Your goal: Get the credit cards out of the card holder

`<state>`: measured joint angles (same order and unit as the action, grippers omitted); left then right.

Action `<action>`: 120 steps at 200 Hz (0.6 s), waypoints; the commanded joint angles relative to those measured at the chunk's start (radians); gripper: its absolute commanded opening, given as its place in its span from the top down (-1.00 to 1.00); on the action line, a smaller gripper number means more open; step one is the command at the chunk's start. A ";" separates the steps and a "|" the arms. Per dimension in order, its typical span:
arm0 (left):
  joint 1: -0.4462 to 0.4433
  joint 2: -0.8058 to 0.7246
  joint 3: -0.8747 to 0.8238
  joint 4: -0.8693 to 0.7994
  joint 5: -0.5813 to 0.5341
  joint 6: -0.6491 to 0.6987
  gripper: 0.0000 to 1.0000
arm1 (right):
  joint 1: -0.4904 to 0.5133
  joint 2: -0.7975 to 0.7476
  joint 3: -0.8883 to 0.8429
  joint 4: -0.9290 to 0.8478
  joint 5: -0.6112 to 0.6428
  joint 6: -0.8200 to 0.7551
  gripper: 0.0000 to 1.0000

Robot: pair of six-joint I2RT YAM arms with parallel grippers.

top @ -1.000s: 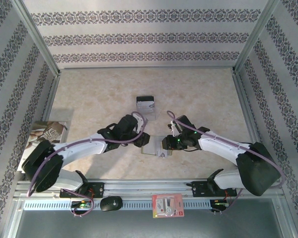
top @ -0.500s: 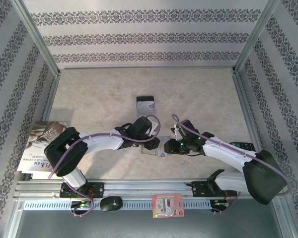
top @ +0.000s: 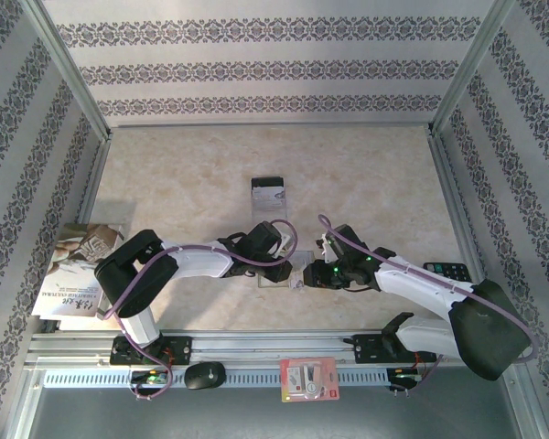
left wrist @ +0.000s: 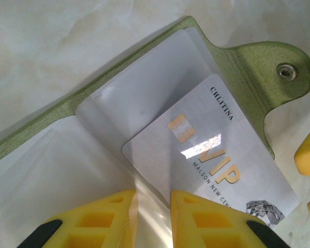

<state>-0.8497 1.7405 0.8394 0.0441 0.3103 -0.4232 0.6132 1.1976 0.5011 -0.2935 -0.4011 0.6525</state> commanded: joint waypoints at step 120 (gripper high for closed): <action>-0.008 0.036 -0.061 0.011 0.005 -0.026 0.54 | -0.048 0.184 0.056 0.178 -0.109 -0.024 0.49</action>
<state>-0.8497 1.7401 0.8135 0.0959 0.3115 -0.4335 0.5842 1.3670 0.5564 -0.1734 -0.4824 0.6315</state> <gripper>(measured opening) 0.231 0.292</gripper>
